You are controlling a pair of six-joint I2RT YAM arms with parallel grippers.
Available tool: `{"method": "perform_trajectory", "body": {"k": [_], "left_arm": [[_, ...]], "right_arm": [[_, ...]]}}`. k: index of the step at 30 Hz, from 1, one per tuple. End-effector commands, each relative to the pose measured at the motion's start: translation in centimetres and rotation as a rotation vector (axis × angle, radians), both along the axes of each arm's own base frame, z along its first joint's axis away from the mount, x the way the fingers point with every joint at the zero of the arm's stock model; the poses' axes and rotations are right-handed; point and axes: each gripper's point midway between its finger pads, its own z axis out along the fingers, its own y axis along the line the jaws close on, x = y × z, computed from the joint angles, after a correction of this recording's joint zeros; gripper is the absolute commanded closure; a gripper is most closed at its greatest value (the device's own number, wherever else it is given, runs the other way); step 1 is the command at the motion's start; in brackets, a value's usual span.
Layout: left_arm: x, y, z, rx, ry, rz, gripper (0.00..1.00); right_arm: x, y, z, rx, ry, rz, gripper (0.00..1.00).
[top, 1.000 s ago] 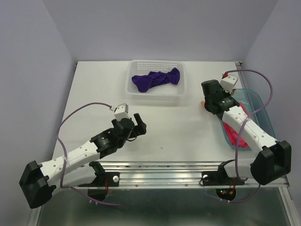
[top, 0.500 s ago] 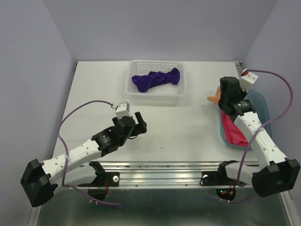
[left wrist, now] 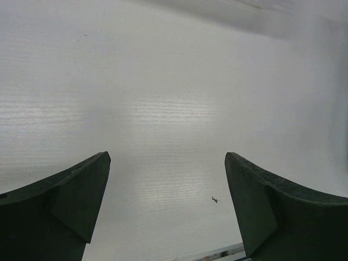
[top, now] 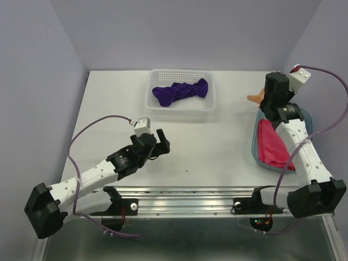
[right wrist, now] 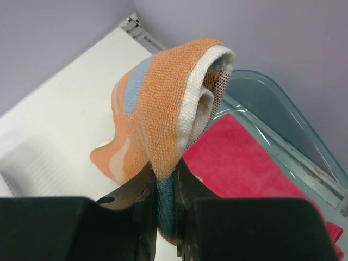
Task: Fold and stack the towels
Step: Neatly place the folded towel into the bin
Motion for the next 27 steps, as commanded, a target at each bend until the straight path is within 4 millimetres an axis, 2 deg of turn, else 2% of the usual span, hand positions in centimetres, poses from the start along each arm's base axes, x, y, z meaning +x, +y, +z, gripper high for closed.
{"method": "perform_trajectory", "body": {"k": [1, 5, 6, 9, 10, 14, 27], "left_arm": [[1.1, -0.8, 2.8, -0.048, -0.063, -0.004, 0.01], [1.1, -1.1, 2.7, -0.057, -0.063, -0.027, 0.01], [1.0, -1.2, 2.6, -0.055, -0.058, -0.034, 0.01], [1.0, -1.5, 2.3, -0.053, -0.054, -0.048, 0.01], [1.0, -1.6, 2.1, -0.048, -0.048, -0.061, 0.01], [1.0, -2.0, 1.7, -0.043, -0.038, -0.078, 0.01], [1.1, -3.2, 0.7, -0.029, -0.012, -0.139, 0.01]], "right_arm": [[-0.8, -2.3, 3.7, 0.021, -0.132, -0.123, 0.99], [-2.2, -3.6, 2.0, 0.047, -0.134, -0.187, 0.99], [-2.6, -3.8, 0.6, 0.049, -0.113, -0.204, 0.99], [-4.0, -4.3, -0.8, 0.085, -0.147, -0.260, 0.99], [-4.7, -4.4, -1.8, 0.096, -0.155, -0.285, 0.99], [-5.9, -4.8, -3.5, 0.123, -0.167, -0.332, 0.99], [-9.8, -4.2, -9.3, 0.275, -0.175, -0.436, 0.99]]}}
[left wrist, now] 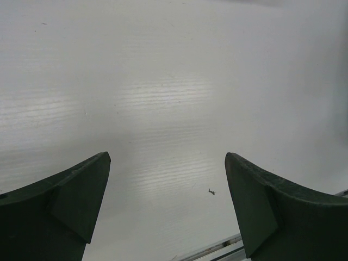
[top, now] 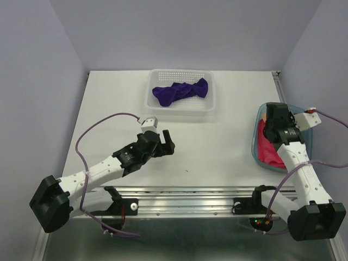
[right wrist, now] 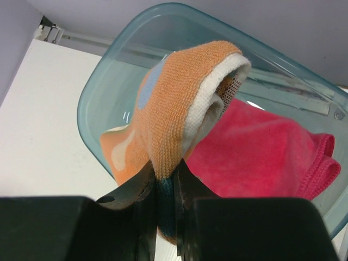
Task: Fold and stack the towels
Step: Neatly place the folded towel into the bin
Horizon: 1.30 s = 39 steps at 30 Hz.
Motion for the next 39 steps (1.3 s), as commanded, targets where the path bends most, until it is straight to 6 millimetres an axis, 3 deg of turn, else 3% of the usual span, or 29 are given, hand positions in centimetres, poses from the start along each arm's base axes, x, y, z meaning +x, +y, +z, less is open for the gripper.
{"method": "perform_trajectory", "body": {"k": [1, 4, 7, 10, 21, 24, 33, 34, 39], "left_arm": [[0.9, -1.1, 2.0, -0.032, -0.049, -0.030, 0.01], [0.8, -1.3, 2.0, -0.039, -0.048, -0.040, 0.01], [0.8, -1.4, 2.0, -0.042, -0.048, -0.044, 0.01], [0.8, -1.4, 2.0, -0.041, -0.047, -0.046, 0.01], [1.1, -1.1, 1.5, -0.021, -0.040, -0.042, 0.01], [1.2, -0.9, 1.3, -0.017, -0.038, -0.038, 0.01], [1.2, -0.8, 0.8, -0.029, -0.036, -0.035, 0.01], [1.2, -0.8, 0.7, -0.030, -0.033, -0.036, 0.01], [1.1, -1.0, 0.7, -0.034, -0.027, -0.042, 0.01]], "right_arm": [[-1.9, -0.3, -0.9, 0.053, -0.080, -0.076, 0.99], [-2.7, -0.4, -1.0, 0.055, -0.111, -0.090, 0.99], [-1.7, -0.3, 0.3, 0.039, -0.145, -0.060, 0.99], [-0.1, -0.5, 4.0, 0.011, -0.181, -0.054, 0.99], [4.7, -1.0, 9.5, -0.017, -0.288, -0.067, 0.99], [5.6, -1.0, 9.4, -0.010, -0.289, -0.071, 0.99], [5.9, -1.0, 2.7, 0.046, -0.262, -0.077, 0.99], [5.4, -0.9, 1.0, 0.058, -0.235, -0.080, 0.99], [3.5, -0.1, -1.5, 0.120, -0.253, -0.064, 0.99]]}}
